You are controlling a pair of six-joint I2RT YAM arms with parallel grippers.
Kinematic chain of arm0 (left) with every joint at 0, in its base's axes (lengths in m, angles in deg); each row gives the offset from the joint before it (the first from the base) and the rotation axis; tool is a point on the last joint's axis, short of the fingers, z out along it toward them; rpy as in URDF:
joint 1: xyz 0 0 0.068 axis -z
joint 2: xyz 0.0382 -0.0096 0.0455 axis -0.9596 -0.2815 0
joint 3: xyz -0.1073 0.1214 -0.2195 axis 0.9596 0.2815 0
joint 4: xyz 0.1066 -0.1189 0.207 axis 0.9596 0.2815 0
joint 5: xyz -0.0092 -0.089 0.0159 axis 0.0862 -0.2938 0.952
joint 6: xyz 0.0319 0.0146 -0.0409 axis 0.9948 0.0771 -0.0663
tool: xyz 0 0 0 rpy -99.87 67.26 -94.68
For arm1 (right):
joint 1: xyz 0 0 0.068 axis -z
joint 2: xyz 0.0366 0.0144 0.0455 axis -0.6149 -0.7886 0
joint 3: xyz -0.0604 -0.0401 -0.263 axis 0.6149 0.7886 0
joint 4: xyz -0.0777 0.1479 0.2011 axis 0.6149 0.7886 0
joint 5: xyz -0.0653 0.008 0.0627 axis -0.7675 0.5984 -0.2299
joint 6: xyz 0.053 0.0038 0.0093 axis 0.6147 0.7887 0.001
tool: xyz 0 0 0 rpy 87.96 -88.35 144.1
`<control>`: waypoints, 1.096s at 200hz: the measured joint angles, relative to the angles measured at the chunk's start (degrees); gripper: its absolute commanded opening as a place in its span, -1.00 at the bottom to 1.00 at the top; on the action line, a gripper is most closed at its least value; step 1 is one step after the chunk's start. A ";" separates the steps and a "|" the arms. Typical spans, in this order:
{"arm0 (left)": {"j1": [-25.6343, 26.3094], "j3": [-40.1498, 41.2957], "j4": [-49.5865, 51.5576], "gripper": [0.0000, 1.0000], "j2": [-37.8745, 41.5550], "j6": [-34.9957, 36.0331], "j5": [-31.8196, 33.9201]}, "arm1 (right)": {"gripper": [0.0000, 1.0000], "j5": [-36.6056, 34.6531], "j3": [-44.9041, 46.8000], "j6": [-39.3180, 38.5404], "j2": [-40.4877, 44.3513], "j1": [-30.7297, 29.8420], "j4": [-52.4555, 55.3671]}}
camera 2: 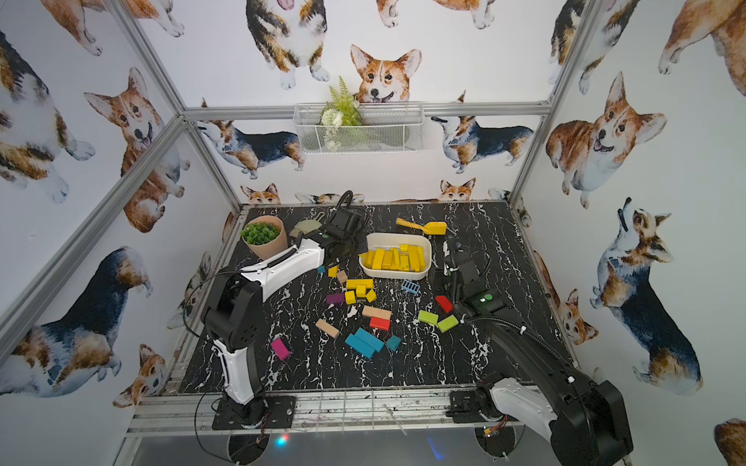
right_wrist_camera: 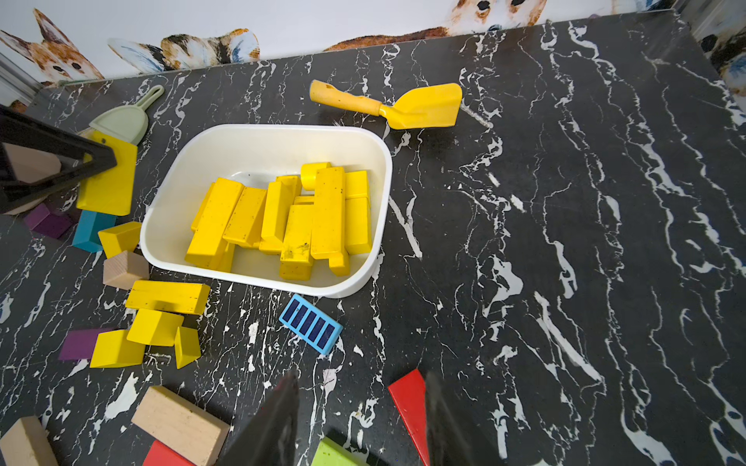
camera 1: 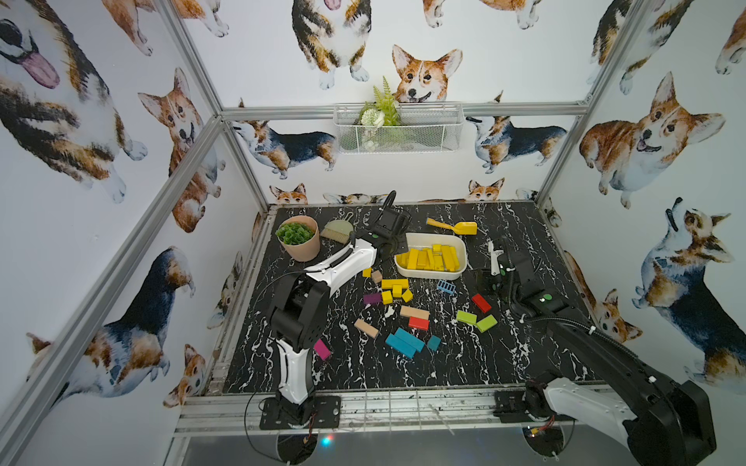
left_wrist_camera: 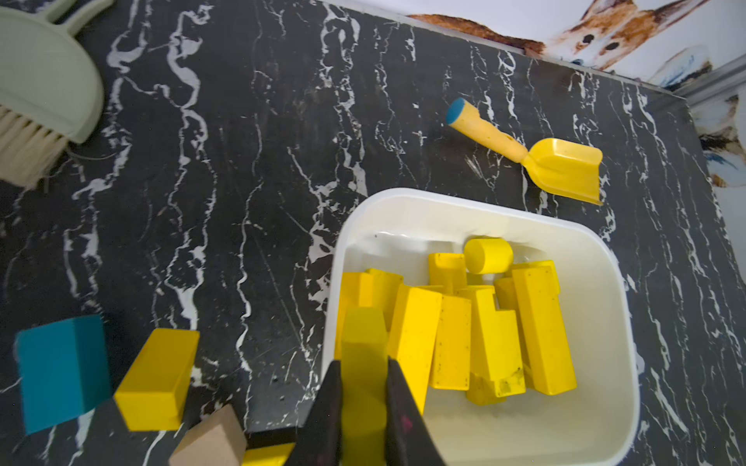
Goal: Pick out the yellow building blocks
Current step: Place the building block in the storage box.
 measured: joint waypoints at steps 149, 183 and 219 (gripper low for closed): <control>2.99 -18.53 16.17 -0.80 -15.06 4.46 6.32 | 0.04 -0.02 0.68 -0.02 0.55 0.00 0.07; 3.15 -18.88 17.33 -0.69 -16.24 4.22 6.34 | 0.04 -0.04 0.72 0.00 0.96 0.00 0.07; 3.10 -19.50 17.97 -0.39 -16.83 3.89 6.05 | 0.04 -0.04 0.76 -0.02 1.25 0.00 0.07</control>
